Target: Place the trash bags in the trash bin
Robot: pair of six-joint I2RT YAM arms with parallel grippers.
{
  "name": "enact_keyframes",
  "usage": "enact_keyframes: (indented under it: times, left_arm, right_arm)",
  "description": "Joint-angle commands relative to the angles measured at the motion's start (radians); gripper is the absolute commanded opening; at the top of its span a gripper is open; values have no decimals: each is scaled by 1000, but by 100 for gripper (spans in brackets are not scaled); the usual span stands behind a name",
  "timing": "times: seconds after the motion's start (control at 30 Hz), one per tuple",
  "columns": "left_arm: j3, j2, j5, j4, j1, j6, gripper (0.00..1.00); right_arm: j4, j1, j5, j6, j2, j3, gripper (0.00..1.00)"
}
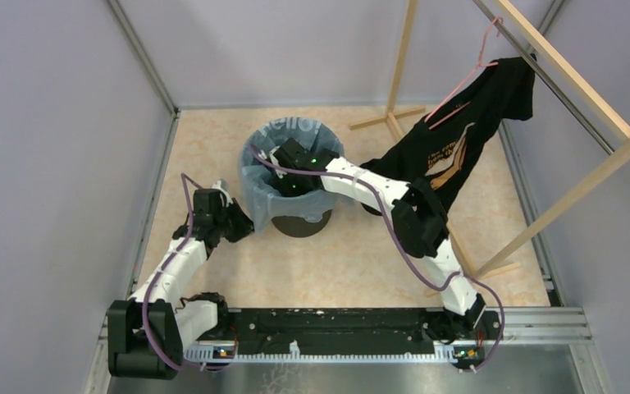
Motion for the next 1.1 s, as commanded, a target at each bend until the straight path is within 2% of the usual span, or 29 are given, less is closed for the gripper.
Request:
enact_keyframes:
  times: [0.0,0.1,0.3,0.5,0.7,0.83,1.0,1.07]
  left_arm:
    - [10,0,-9,13,3,13,2]
    - [17,1,-18,0,3,5,6]
    - [39,-19,-55,-44,3,-5,29]
    - [71,-53,-30,-97,3,-6,45]
    - [110,-153,-29,-192,3,-20,60]
    - [139,-232,-39,-264,3,-36,67]
    - [210,-314,-77,-386,3,-15,80]
    - [253,-346,-134,-442,3,-2,84]
  right_arm:
    - [-71,5,19,12,-71,113,47]
    - [-117,5,40,20,-100,151,51]
    - [-146,7,40,31,-156,194,54]
    - [-163,18,26,25,-222,264,57]
    - [-132,75,53,-23,-373,253,69]
    - [-68,141,64,-51,-517,132,77]
    - [78,229,52,-20,-745,-172,89]
    - [132,259,41,22,-837,-316,92]
